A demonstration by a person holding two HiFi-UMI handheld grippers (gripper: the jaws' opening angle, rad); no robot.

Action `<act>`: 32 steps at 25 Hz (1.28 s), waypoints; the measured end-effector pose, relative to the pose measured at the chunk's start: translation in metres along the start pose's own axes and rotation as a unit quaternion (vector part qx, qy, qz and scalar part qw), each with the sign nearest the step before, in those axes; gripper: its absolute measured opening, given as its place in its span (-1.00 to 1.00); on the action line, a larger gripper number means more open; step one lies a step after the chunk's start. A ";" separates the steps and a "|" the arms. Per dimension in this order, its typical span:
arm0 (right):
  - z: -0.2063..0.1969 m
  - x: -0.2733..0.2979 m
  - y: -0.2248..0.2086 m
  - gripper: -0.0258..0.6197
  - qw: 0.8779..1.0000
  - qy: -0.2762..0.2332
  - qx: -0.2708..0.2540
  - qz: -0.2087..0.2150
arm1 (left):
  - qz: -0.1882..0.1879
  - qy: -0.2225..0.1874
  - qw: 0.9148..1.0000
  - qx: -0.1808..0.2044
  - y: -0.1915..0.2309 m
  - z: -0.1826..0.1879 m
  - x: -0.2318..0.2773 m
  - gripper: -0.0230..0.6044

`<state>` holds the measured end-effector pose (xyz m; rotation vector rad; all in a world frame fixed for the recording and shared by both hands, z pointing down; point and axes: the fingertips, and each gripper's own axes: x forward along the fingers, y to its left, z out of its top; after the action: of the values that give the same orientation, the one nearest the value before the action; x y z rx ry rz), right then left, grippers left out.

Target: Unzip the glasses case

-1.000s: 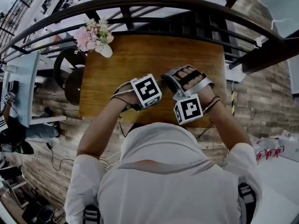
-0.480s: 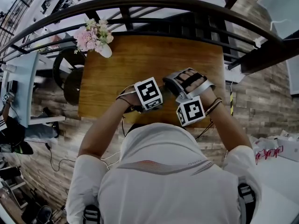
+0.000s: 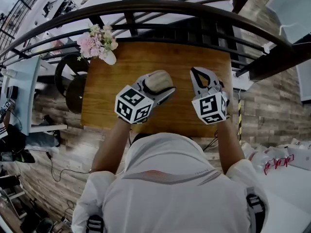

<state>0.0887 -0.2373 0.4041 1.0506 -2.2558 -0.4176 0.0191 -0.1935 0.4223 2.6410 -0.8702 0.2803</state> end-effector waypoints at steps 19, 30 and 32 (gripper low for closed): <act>-0.026 -0.042 -0.062 -0.76 0.958 -0.080 0.260 -0.089 | 0.284 -0.200 0.938 0.006 0.085 0.051 -0.122 0.01; -0.034 -0.033 -0.043 -0.76 0.952 -0.074 0.290 -0.056 | 0.280 -0.185 0.942 0.003 0.079 0.041 -0.119 0.01; -0.035 -0.033 -0.040 -0.76 0.953 -0.074 0.290 -0.053 | 0.282 -0.183 0.942 0.002 0.079 0.040 -0.119 0.01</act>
<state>0.1508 -0.2387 0.3970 1.4742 -2.5325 0.1512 -0.1198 -0.2042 0.3716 2.4226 -1.7457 -0.0846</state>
